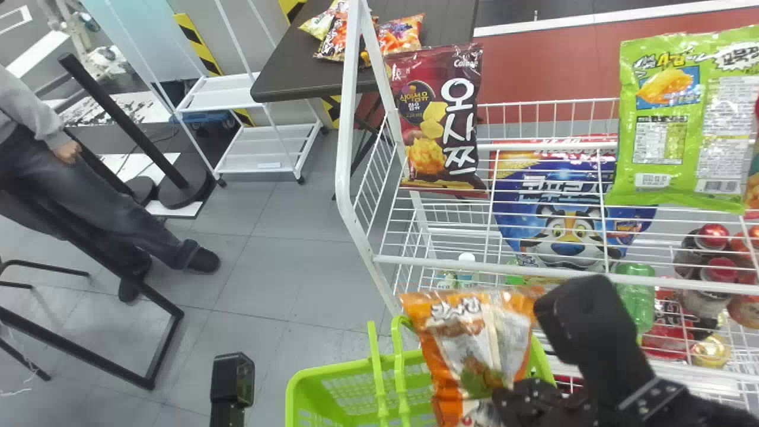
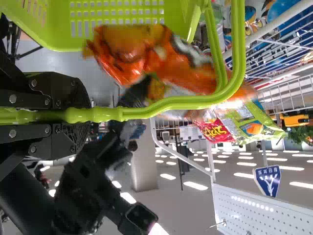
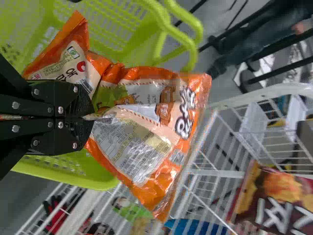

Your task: Hold basket handle with left hand then pick Gamjakkang with right hand and place into basket

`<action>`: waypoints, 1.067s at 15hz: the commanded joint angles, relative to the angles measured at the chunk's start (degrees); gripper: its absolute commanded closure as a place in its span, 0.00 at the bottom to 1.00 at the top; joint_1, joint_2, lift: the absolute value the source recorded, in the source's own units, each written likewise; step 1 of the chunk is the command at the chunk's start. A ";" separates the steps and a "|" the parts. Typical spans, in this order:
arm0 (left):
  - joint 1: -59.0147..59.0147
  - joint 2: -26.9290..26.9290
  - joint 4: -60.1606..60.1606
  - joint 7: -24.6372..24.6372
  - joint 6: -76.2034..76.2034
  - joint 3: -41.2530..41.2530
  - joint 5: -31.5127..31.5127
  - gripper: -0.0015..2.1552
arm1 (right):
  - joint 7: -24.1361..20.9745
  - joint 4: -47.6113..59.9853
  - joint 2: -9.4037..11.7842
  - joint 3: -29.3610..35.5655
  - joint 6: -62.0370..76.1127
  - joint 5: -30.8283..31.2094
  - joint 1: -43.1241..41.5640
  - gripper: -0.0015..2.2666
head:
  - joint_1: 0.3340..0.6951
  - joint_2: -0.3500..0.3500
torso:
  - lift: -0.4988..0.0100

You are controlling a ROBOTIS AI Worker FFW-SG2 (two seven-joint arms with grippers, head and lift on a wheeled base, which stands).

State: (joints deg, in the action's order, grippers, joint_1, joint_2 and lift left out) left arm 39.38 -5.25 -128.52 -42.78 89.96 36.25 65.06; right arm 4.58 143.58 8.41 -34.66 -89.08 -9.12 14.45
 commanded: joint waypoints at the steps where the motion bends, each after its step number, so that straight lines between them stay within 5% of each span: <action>1: 0.00 0.07 -0.07 -0.02 0.07 -0.04 0.16 1.00 | 1.30 -3.66 0.20 -1.64 -1.00 1.21 0.67 0.85 | 1.00 1.00 | 0.94; 3: 0.00 0.15 -0.07 -0.02 0.07 -0.04 0.16 1.00 | 1.39 -4.89 0.90 -2.08 -1.00 2.09 1.90 0.01 | 1.00 1.00 | 0.94; 9: 0.08 0.15 0.90 -0.55 0.07 -0.04 0.16 1.00 | 1.92 -4.72 4.07 2.67 -1.00 6.92 7.96 0.04 | 1.00 1.00 | 0.94; 13: 0.08 0.07 1.60 -0.73 0.07 -0.13 0.16 1.00 | 1.48 -4.72 4.07 11.72 19.69 7.63 12.53 0.04 | 1.00 1.00 | 0.94; 16: 0.08 0.07 1.87 -0.73 0.07 -0.13 0.16 1.00 | 1.48 -4.54 3.72 19.28 31.29 4.72 14.55 0.04 | 1.00 0.89 | 0.94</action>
State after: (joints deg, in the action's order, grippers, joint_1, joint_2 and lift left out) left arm 39.46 -5.16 -126.76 -43.51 89.96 36.15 65.21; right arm 6.06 139.04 12.36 -18.79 -62.87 -3.01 28.20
